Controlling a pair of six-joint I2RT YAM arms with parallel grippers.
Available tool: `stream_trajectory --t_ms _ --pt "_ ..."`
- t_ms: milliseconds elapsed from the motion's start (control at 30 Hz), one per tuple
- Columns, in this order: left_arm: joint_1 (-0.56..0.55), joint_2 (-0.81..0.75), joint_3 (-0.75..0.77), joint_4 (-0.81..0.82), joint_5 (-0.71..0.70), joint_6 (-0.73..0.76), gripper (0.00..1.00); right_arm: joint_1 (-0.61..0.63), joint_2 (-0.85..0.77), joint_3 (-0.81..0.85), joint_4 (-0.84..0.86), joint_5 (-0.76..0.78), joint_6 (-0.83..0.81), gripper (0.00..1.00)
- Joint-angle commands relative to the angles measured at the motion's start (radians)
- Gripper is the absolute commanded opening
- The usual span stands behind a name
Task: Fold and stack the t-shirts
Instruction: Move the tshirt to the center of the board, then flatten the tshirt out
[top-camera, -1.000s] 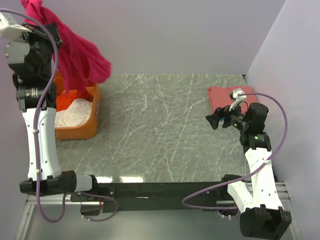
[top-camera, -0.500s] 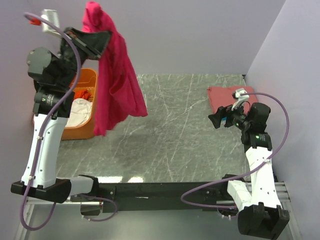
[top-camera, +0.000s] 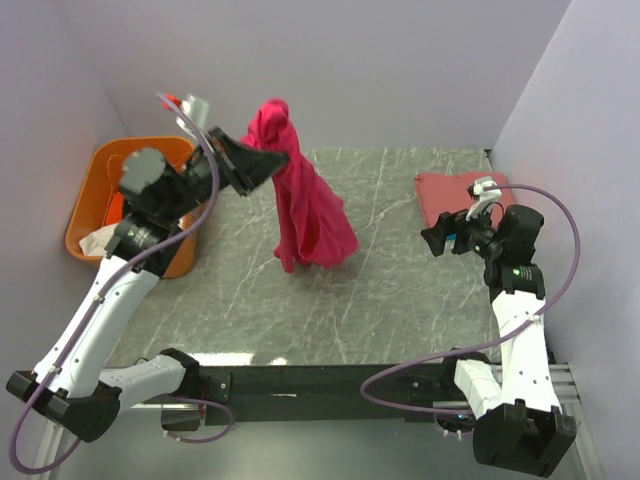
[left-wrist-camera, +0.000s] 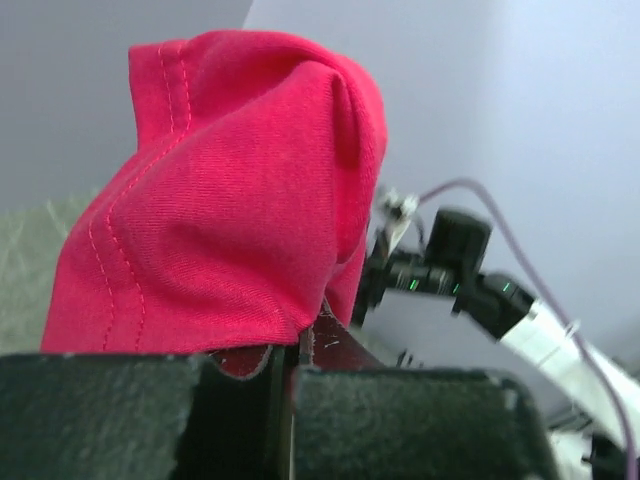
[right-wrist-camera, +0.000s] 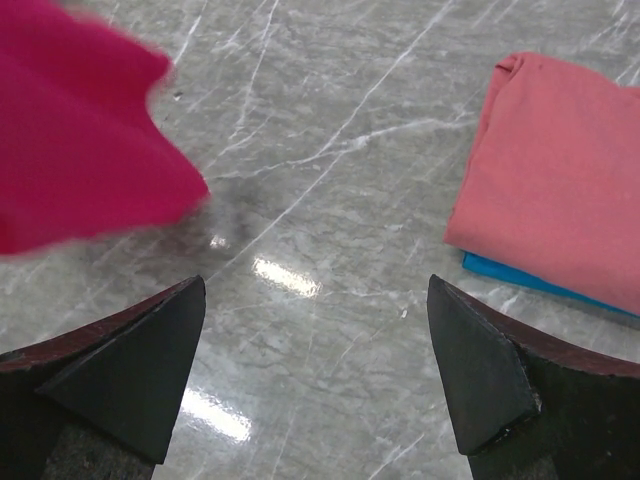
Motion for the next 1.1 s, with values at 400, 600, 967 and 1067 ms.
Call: stream_trajectory --t_ms 400,600,967,1067 --pt "-0.013 -0.202 -0.510 -0.374 -0.635 0.252 0.82 0.036 0.073 0.003 -0.190 -0.317 -0.302 0.92" --pt "-0.013 -0.302 -0.607 -0.302 -0.486 0.393 0.83 0.339 0.049 -0.056 -0.350 -0.319 -0.798 0.92" --pt "-0.013 -0.374 -0.823 -0.162 -0.283 0.083 0.81 0.973 0.162 -0.216 0.024 0.223 -0.721 0.90" --pt "-0.013 -0.345 -0.826 -0.202 -0.326 0.049 0.80 1.087 0.254 -0.198 0.081 0.331 -0.696 0.87"
